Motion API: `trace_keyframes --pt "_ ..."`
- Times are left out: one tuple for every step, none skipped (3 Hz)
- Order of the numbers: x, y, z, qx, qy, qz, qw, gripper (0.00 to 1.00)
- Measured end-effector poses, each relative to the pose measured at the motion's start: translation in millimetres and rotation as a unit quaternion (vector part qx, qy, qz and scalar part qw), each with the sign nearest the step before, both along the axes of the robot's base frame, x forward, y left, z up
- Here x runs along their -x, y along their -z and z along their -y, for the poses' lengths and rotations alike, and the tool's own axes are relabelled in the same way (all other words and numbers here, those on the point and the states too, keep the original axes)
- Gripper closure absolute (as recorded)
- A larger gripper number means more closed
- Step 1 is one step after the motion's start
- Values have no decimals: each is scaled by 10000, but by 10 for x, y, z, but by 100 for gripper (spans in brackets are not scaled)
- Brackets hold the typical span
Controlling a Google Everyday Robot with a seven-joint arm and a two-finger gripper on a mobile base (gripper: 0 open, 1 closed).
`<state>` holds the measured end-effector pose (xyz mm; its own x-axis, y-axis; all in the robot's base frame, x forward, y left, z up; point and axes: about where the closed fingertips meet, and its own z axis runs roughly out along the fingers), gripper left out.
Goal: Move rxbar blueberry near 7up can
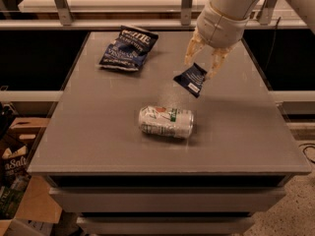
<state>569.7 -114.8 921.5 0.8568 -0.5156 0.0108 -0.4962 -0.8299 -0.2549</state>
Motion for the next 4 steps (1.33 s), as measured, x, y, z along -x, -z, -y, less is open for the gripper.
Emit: trace_keyframes --pt "51 -18 -41 -28 -49 -32 10000 13" --pt "75 -29 -61 -41 -77 -50 9999 0" --pt "84 -31 -70 -42 -95 -61 9999 0" --pt "83 -28 -76 -40 -108 -79 9999 0"
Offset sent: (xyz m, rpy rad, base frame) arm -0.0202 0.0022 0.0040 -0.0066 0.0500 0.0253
